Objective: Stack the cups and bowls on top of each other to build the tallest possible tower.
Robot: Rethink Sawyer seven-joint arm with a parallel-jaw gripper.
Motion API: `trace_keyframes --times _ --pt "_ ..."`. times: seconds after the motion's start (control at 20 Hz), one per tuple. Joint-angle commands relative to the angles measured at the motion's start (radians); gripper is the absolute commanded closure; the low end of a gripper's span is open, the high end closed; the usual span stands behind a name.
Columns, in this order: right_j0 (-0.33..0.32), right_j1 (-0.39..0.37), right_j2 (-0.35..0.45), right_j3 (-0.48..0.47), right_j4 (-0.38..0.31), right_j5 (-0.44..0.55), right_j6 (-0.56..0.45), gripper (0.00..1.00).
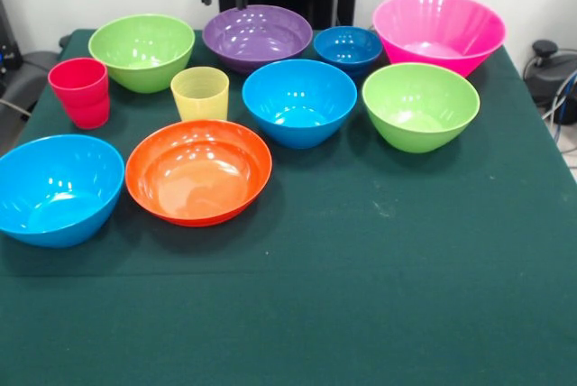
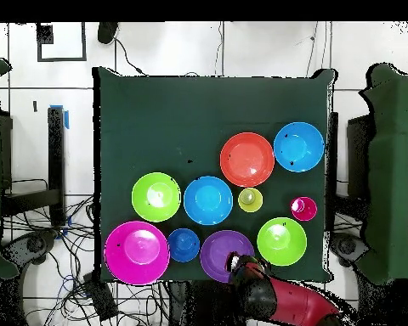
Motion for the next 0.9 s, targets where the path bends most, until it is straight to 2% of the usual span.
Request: trace_keyframes --times 0.05,0.9 --pt "0.056 0.052 0.021 0.021 -0.011 -0.076 0.162 0.00" --pt "0.076 0.082 -0.010 0.013 -0.022 -0.105 0.178 0.00"
